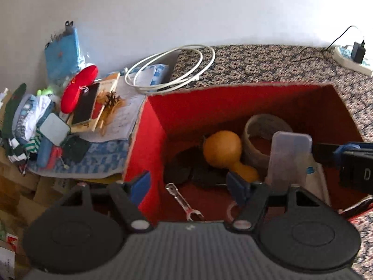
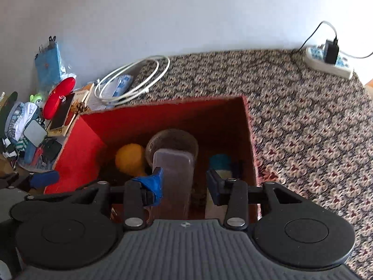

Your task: Organize rigid objects

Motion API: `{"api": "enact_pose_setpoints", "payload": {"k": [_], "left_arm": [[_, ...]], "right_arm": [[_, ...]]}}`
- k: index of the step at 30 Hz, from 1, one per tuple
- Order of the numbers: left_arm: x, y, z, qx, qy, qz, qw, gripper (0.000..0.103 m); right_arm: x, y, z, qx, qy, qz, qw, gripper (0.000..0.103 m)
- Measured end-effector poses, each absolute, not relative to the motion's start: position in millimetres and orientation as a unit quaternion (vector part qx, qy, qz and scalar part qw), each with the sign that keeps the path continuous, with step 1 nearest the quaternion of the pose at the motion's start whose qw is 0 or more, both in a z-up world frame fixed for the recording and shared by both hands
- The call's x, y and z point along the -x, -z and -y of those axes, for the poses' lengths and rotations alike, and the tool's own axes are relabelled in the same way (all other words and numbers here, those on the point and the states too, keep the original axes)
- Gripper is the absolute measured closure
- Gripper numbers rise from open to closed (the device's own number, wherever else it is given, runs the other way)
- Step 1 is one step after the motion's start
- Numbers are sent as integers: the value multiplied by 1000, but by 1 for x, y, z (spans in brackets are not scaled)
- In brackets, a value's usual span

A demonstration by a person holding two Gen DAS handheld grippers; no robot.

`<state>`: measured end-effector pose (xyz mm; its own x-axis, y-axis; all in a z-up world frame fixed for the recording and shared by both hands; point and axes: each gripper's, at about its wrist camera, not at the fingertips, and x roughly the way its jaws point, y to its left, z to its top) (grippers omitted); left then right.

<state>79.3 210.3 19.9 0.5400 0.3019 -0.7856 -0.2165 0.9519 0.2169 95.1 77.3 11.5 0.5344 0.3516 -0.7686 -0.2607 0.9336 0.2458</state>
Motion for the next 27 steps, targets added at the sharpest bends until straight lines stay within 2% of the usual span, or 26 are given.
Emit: {"api": "enact_pose_setpoints", "payload": {"k": [16,27], "left_arm": [[-106,6,-224,-50,-137,-455,878,31],[-119,20,-235,-37,-129,-459,878,32]], "right_arm": [[-116,13,-96,-26,-170,-428,887,78],[-123,19,-91,-63,-179,-404,895,78]]}}
